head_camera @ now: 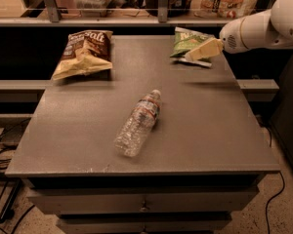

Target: Move green jalapeno chip bag near brown chip bag

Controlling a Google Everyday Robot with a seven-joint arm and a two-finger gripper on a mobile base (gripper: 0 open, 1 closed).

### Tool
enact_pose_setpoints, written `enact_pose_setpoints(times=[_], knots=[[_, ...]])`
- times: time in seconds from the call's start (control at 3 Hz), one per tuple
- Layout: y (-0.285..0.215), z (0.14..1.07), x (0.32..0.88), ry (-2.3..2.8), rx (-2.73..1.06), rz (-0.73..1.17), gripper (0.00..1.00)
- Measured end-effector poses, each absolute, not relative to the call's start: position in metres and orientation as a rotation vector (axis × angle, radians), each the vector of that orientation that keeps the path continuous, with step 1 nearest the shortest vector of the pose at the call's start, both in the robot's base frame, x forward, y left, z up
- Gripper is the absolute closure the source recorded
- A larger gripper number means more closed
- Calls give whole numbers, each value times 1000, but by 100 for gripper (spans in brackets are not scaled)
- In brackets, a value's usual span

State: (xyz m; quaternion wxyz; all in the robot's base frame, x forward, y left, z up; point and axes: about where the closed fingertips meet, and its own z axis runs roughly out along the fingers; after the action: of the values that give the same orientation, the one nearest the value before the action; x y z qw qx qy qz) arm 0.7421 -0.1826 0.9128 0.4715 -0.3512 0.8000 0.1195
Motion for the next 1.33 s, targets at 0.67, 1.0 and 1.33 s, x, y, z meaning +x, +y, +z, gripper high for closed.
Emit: enact_pose_setpoints(times=[0.67,1.0,1.33], knots=[[-193,881,778,1997,-775,316,0],[-196,865,789,2029,-762,334,17],[-191,856,795,2043,-776,342,41]])
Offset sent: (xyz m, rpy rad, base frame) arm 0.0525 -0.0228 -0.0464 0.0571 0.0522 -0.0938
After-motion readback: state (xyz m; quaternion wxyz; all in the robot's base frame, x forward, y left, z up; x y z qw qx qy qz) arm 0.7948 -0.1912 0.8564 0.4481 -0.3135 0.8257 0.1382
